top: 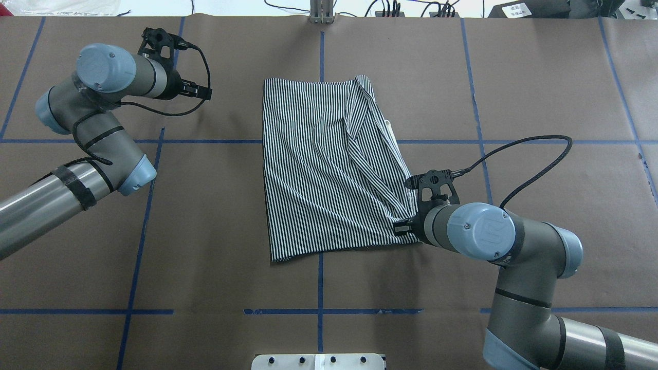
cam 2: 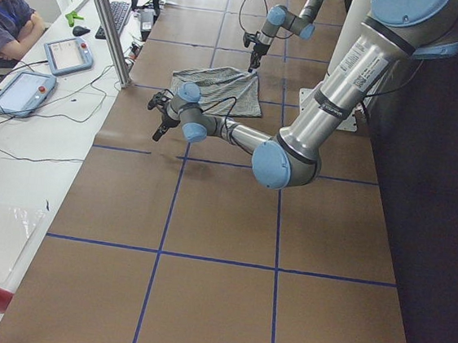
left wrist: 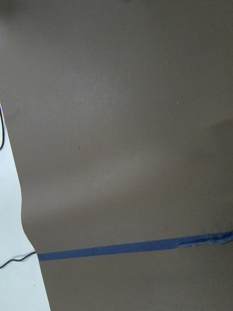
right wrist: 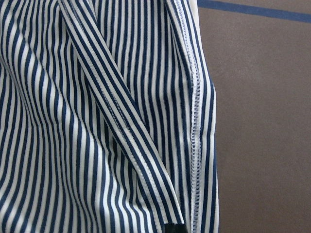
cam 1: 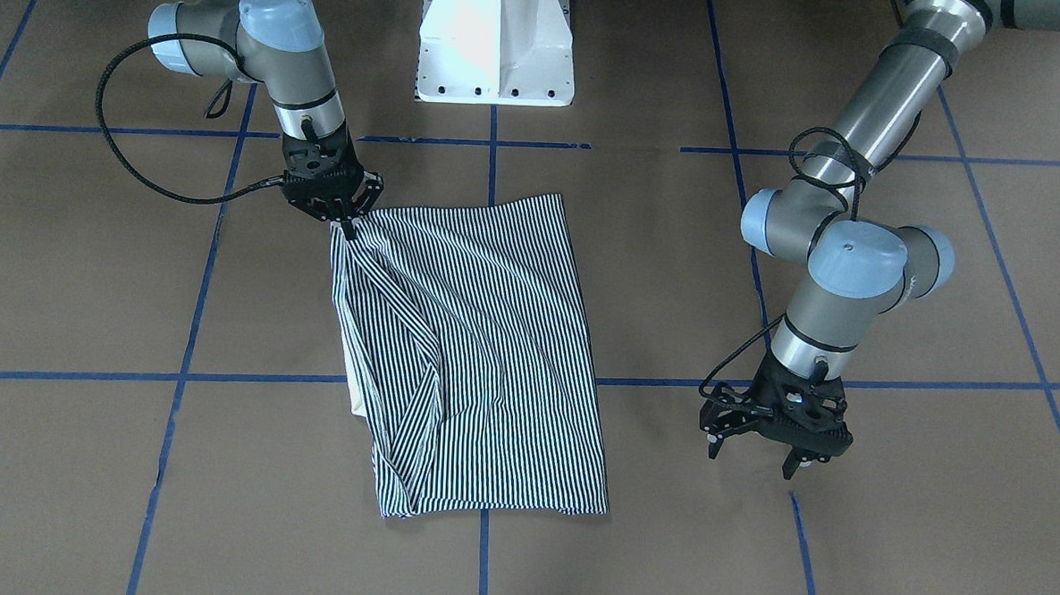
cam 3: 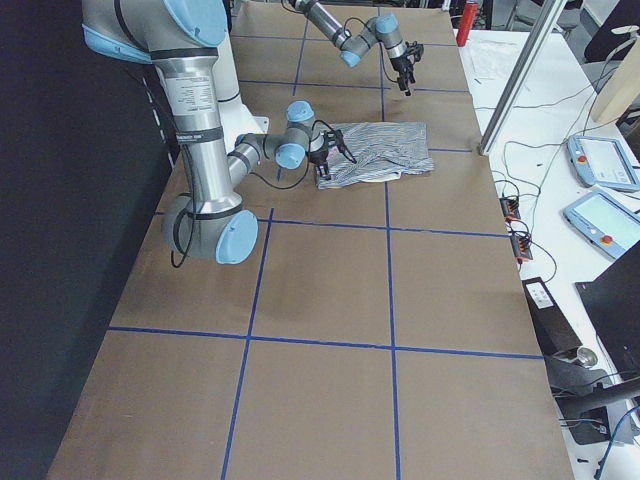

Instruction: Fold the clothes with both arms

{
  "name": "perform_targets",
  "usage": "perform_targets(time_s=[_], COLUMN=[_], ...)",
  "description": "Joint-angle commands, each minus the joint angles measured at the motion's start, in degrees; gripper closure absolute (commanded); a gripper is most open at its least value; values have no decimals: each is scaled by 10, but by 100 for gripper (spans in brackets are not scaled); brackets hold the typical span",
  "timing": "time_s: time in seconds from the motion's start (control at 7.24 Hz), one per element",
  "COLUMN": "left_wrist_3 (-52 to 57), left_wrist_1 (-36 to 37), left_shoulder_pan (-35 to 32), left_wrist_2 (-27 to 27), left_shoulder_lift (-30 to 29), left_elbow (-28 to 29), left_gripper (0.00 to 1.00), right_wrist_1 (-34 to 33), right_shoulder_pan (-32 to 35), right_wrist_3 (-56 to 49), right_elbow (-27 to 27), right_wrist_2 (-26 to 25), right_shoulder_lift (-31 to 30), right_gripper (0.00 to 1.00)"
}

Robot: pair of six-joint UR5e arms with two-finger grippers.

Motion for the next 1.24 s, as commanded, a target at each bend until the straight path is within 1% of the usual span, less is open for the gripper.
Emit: perform_targets(time_s=[0.0, 0.14, 0.41, 0.69, 1.11], left_wrist_3=[0, 0, 0, 0, 0], left_wrist_1=[0, 0, 0, 0, 0], left_shoulder_pan=[1, 2, 2, 2, 2], left_wrist_2=[0, 0, 0, 0, 0], left_shoulder_lift=[0, 0, 0, 0, 0], left_elbow=[0, 0, 0, 0, 0], left_gripper=[0, 0, 0, 0, 0], right_wrist_1=[0, 0, 0, 0, 0], right_shoulder_pan=[0, 0, -2, -4, -7], right_wrist_3=[1, 1, 15, 24, 24], right_elbow=[3, 3, 2, 2, 1], right_wrist_2=[-1, -2, -2, -2, -2], right_shoulder_lift=[-16, -15, -12, -8, -8], right_gripper=[70, 64, 66, 70, 69])
